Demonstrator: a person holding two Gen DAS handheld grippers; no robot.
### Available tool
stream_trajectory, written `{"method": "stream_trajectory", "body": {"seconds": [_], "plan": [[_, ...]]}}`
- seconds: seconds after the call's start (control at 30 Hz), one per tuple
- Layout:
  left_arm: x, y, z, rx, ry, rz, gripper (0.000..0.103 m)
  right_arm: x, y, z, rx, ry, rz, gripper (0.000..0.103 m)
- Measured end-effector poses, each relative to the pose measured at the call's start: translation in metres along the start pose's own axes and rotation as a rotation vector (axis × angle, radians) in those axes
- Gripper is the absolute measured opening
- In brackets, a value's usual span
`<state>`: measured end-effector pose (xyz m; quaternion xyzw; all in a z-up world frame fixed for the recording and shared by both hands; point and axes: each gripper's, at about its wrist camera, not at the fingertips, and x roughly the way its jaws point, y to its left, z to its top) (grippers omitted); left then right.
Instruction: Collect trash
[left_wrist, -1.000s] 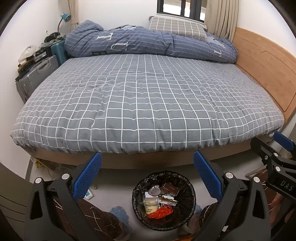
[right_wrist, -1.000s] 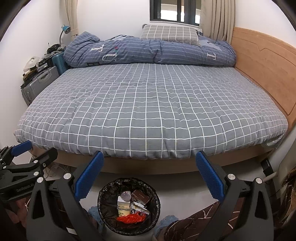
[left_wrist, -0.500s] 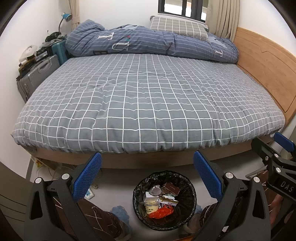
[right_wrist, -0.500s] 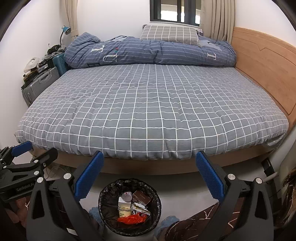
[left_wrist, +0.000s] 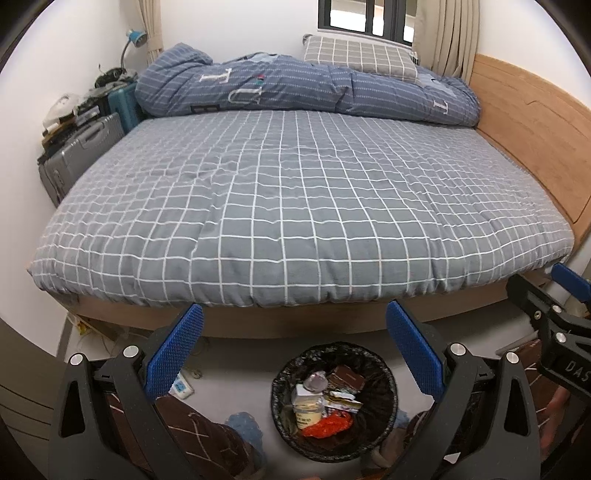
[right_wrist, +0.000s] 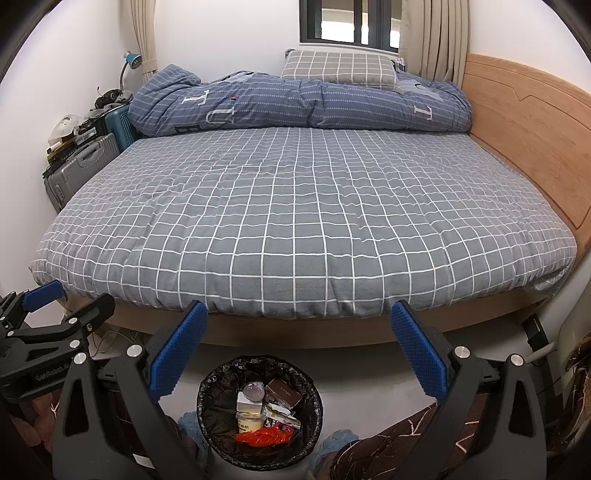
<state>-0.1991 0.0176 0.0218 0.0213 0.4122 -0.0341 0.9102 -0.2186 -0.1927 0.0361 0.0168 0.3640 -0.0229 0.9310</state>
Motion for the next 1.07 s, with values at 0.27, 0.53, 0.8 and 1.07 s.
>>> {"method": "stream_trajectory", "body": {"seconds": [0.27, 0.53, 0.8, 1.07], "plan": [[-0.0013, -0.0016, -0.0002, -0.007, 0.005, 0.002, 0.097, -0.0006, 0.0009, -0.0005, 0.000, -0.004, 0.001, 0.095], [-0.0006, -0.0020, -0.0006, -0.011, 0.004, 0.012, 0.097, -0.0010, 0.0015, -0.0010, 0.001, -0.004, 0.001, 0.095], [-0.0014, -0.0050, -0.0024, 0.000, -0.001, 0.011, 0.097, -0.0011, 0.0037, -0.0018, 0.000, -0.003, 0.002, 0.095], [0.0011, -0.0050, -0.0014, -0.001, 0.014, -0.006, 0.097, -0.0021, 0.0034, -0.0030, -0.001, -0.003, 0.007, 0.095]]}}
